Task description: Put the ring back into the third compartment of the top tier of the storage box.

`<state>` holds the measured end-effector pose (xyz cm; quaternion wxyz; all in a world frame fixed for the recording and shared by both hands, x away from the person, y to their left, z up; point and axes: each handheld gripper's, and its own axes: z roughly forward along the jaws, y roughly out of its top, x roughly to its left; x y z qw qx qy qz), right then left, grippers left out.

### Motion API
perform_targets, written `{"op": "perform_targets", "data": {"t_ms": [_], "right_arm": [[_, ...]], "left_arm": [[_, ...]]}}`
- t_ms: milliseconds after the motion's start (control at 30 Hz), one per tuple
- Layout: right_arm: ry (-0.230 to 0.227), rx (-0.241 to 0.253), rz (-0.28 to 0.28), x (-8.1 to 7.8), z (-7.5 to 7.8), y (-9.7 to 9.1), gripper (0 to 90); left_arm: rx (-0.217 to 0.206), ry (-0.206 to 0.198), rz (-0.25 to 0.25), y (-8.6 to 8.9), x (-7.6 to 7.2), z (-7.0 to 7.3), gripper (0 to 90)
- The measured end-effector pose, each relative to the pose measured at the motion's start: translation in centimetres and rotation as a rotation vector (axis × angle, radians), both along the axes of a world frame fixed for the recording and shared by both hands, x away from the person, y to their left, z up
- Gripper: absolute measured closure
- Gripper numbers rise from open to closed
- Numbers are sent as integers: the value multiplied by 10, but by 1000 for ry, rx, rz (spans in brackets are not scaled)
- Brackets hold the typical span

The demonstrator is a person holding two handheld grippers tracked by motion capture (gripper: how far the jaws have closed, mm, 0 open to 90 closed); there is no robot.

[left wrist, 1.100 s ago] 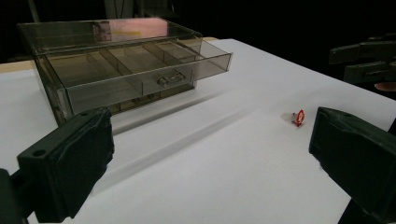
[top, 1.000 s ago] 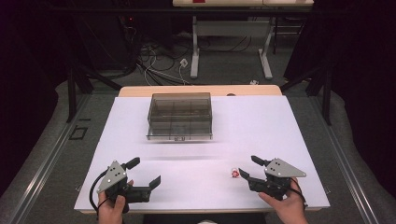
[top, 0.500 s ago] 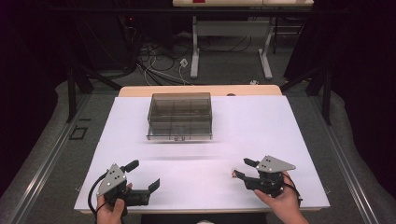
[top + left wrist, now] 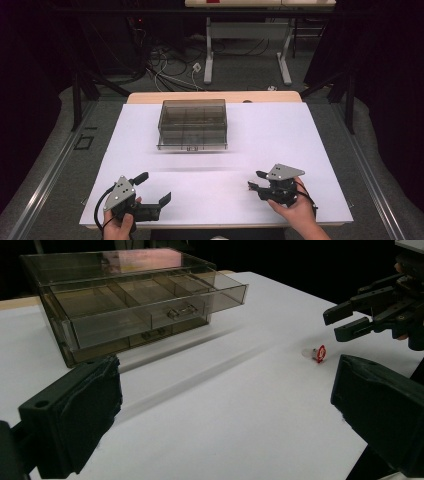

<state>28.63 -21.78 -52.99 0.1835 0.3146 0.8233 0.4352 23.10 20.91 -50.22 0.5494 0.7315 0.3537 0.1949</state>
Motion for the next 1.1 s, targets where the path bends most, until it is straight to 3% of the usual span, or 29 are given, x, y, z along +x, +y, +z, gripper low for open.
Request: {"op": "perform_targets", "data": {"t_ms": [367,400,467,667,733,1100], "right_arm": [[68,-33,34,13,-4,9,577],[61,-16,33,14,-6,10,582],[84,-39,36,13,-6,10,587],[79,-50,48,14,-9,11,588],[105,-67,53,14,-11,10,591],[122,-79,51,17,-17,10,629]], "left_arm": [[-2,1,2,0,0,0,2],[-3,1,2,0,0,0,2],[-2,1,1,0,0,0,2],[0,2,-1,0,0,0,2],[0,3,-1,0,0,0,2],[0,4,-3,0,0,0,2]]}}
